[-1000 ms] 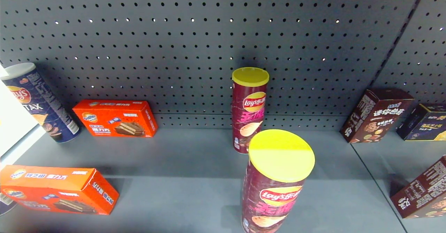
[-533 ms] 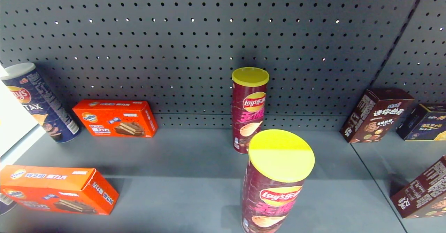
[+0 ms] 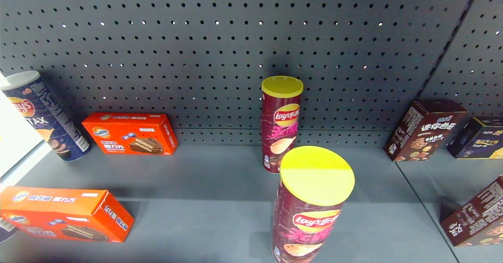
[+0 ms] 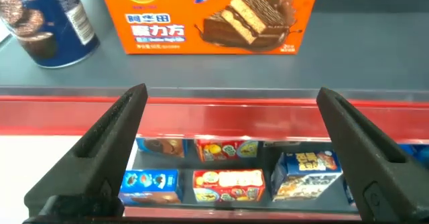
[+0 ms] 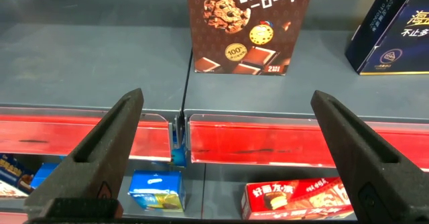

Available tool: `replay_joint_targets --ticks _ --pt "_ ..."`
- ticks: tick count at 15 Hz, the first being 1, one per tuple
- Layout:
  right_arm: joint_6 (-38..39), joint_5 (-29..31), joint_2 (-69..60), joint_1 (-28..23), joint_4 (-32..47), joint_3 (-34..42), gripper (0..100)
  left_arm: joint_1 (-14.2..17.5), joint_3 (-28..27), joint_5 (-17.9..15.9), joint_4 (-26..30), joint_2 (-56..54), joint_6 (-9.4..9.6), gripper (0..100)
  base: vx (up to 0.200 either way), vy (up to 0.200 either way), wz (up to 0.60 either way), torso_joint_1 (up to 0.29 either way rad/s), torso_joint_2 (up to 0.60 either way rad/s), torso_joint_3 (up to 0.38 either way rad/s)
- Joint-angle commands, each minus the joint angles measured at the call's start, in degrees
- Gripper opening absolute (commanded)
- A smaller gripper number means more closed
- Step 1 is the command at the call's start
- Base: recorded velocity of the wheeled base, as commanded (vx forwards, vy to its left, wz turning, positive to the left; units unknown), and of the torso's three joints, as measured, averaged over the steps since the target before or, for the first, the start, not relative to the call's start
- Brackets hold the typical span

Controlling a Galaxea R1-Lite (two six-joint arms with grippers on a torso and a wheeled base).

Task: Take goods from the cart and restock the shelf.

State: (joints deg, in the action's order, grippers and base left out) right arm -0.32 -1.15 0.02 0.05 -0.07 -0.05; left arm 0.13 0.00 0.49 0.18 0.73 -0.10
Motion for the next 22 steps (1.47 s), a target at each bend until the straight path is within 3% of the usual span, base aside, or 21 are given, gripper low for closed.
replay_joint_targets --ticks 1,4,6,7,9,12,17,22 --pt "-0.03 0.00 -0.02 0.04 -0.01 -0.04 100 0.22 0.00 0.04 -0.01 -0.47 0.01 100 0.000 0.000 0.00 0.000 0.00 0.000" --pt "-0.30 0.35 -0.02 0.04 -0.37 -0.13 100 0.22 0.00 -0.05 -0.01 -0.47 0.01 100 0.000 0.000 0.00 0.000 0.00 0.000" --pt "0.05 1.15 10.87 -0.14 0.78 -15.60 100 0.13 0.00 -0.31 0.08 -0.47 0.19 100 0.000 0.000 0.00 0.000 0.00 0.000" --pt "0.32 -0.35 21.16 2.85 6.93 -28.25 100 0.13 0.00 -0.66 0.08 -0.56 0.27 100 0.000 0.000 0.00 0.000 0.00 0.000" --pt "0.14 -4.13 26.96 8.56 13.52 -38.18 100 0.13 0.00 -0.66 -0.01 -0.47 0.19 100 0.000 0.000 0.00 0.000 0.00 0.000" --pt "-1.35 -7.64 37.68 18.58 14.40 -47.59 100 0.13 0.00 -0.49 -0.01 -0.47 0.10 100 0.000 0.000 0.00 0.000 0.00 0.000" --pt "-7.07 -7.82 49.90 32.82 13.87 -49.61 100 0.13 0.00 -0.49 -0.01 -0.47 0.10 100 0.000 0.000 0.00 0.000 0.00 0.000" --pt "-10.05 -9.93 58.69 36.78 10.00 -49.96 100 0.13 0.00 -0.49 -0.01 -0.47 0.10 100 0.000 0.000 0.00 0.000 0.00 0.000"
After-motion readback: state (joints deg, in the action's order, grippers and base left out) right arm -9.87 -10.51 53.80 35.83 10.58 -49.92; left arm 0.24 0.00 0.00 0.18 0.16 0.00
